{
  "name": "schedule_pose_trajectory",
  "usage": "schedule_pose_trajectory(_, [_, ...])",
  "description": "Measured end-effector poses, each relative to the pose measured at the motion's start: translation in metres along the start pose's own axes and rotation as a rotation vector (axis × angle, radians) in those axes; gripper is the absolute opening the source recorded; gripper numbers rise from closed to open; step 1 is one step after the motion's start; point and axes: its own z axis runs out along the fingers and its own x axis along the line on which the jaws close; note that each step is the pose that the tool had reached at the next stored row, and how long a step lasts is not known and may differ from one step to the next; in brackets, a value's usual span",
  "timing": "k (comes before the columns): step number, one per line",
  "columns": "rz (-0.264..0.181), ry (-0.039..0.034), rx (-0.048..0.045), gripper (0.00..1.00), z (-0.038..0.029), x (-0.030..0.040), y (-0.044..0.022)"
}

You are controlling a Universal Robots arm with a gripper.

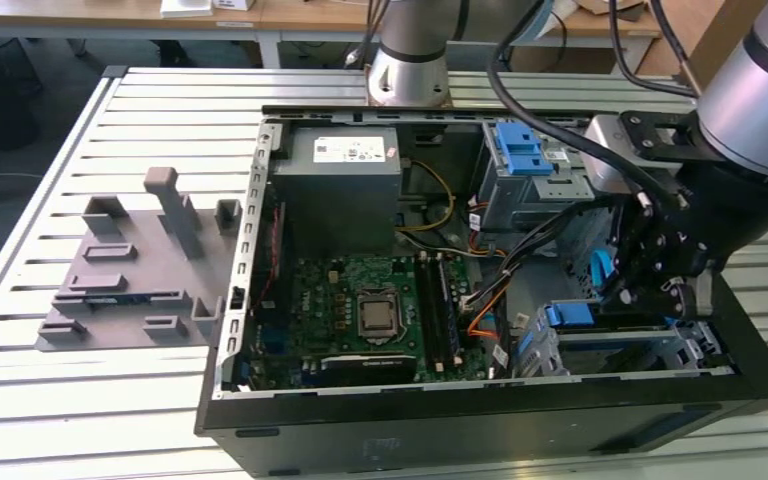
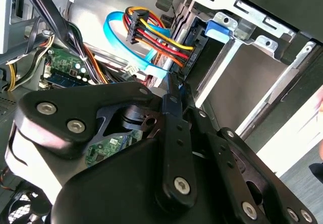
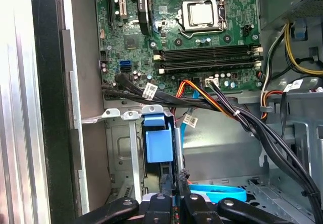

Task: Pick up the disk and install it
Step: 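Insert the second disk wire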

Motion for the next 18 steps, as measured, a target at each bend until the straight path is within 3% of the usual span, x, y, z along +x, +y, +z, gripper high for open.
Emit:
schedule_pose_trajectory(13, [0.0, -0.0004, -0.0001, 0.17, 0.0045, 0.0006, -0.0006])
schedule_pose_trajectory(14, [0.0, -0.0004, 0.0, 0.24, 0.0043, 0.0007, -0.0006])
schedule_pose_trajectory(18, [0.0, -0.0002, 0.0, 0.24, -0.0003, 0.0006, -0.0006])
